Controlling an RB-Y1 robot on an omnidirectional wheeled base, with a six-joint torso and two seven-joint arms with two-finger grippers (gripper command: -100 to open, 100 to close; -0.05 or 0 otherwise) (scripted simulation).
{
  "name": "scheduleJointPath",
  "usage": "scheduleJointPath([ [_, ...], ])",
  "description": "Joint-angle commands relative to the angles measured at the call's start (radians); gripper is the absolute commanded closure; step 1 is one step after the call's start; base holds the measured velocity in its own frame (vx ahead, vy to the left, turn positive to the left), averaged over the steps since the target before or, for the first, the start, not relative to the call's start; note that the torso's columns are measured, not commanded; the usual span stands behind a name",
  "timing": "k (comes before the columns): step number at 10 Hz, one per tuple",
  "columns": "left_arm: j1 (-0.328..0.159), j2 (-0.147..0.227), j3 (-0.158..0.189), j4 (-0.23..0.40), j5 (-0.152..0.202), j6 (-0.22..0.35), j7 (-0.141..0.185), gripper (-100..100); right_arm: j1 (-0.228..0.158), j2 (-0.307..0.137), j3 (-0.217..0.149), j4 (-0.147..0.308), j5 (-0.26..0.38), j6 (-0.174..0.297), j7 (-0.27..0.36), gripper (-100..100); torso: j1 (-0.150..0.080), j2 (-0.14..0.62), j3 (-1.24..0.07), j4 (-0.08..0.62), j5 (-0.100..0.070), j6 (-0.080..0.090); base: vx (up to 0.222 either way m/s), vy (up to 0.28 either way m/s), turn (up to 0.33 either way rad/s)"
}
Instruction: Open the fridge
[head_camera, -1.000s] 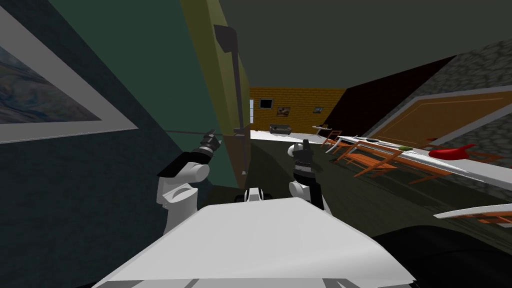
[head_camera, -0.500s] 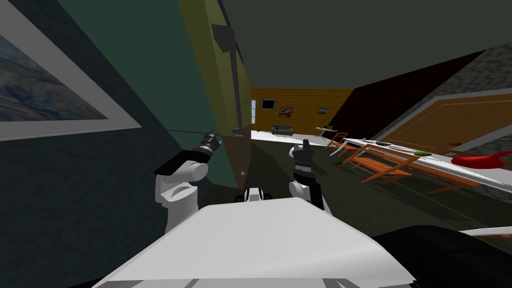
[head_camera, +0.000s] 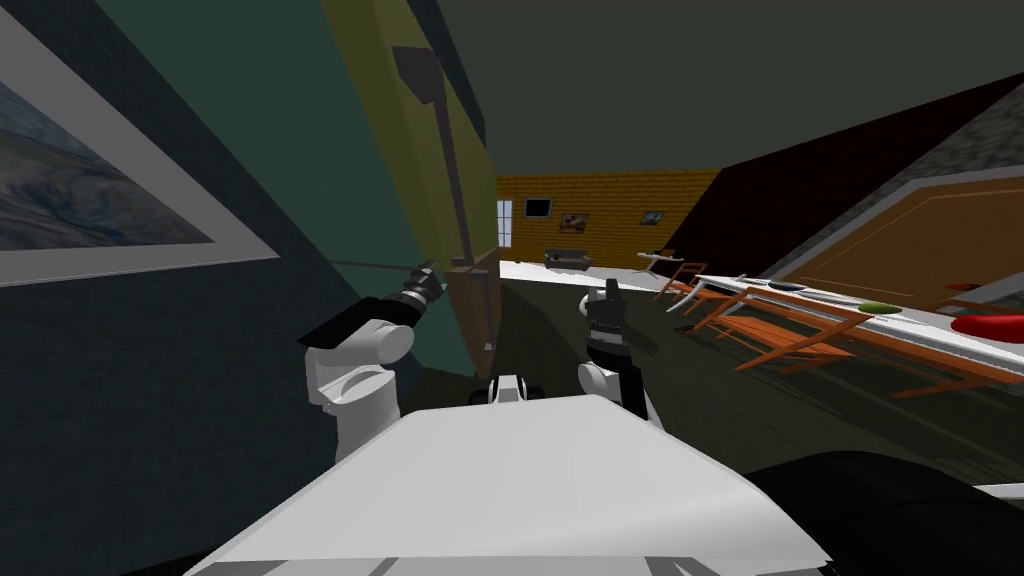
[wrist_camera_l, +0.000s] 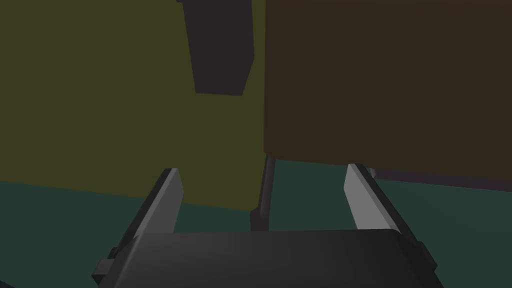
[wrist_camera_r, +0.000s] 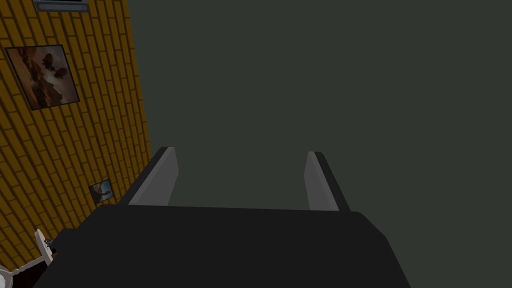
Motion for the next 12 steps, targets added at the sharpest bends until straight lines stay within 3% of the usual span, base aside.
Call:
scheduleJointPath([
  [1, -0.032, -0.018, 0.007, -0.054, 0.01, 0.045, -0.004, -100, 0.0, 0.0, 0.0, 0.0, 0.0, 0.0, 0.0, 0, -0.003, 0.002, 0.001, 0.002, -0.001, 0.001, 0.017, -0.078, 0.084],
  [3, -0.04, -0.031, 0.011, -0.097, 0.014, 0.066, -0.005, -100, 0.0, 0.0, 0.0, 0.0, 0.0, 0.0, 0.0, 0, -0.007, 0.006, 0.003, 0.007, -0.005, 0.002, 0.013, -0.052, 0.03],
  [7, -0.04, -0.031, 0.011, -0.097, 0.014, 0.066, -0.005, -100, 0.0, 0.0, 0.0, 0.0, 0.0, 0.0, 0.0, 0, -0.009, 0.012, 0.006, 0.008, -0.006, 0.001, 0.001, -0.009, -0.005],
  [8, -0.014, -0.032, 0.012, -0.096, 0.013, 0.09, -0.006, -100, 0.0, 0.0, 0.0, 0.0, 0.0, 0.0, 0.0, 0, -0.008, 0.011, 0.006, 0.009, -0.006, 0.0, -0.023, 0.007, 0.034],
  [9, -0.023, -0.038, 0.028, -0.114, 0.013, 0.121, 0.009, -100, 0.0, 0.0, 0.0, 0.0, 0.0, 0.0, 0.0, 0, -0.006, 0.013, 0.008, 0.005, -0.003, -0.003, 0.078, 0.036, 0.071],
  [10, -0.011, -0.035, 0.023, -0.104, 0.015, 0.114, 0.001, -100, 0.0, 0.0, 0.0, 0.0, 0.0, 0.0, 0.0, 0, 0.0, 0.01, 0.007, 0.004, -0.001, -0.005, 0.036, 0.023, 0.067],
  [11, -0.011, -0.032, 0.013, -0.096, 0.013, 0.092, -0.007, 100, 0.0, 0.0, 0.0, 0.0, 0.0, 0.0, 0.0, 0, 0.0, 0.011, 0.008, 0.001, 0.001, -0.004, -0.072, -0.018, -0.03],
  [12, -0.004, -0.034, 0.02, -0.099, 0.012, 0.113, -0.002, 100, 0.0, 0.0, 0.0, 0.0, 0.0, 0.0, 0.0, 0, -0.003, 0.016, 0.01, 0.003, 0.0, -0.003, -0.053, -0.008, -0.002],
])
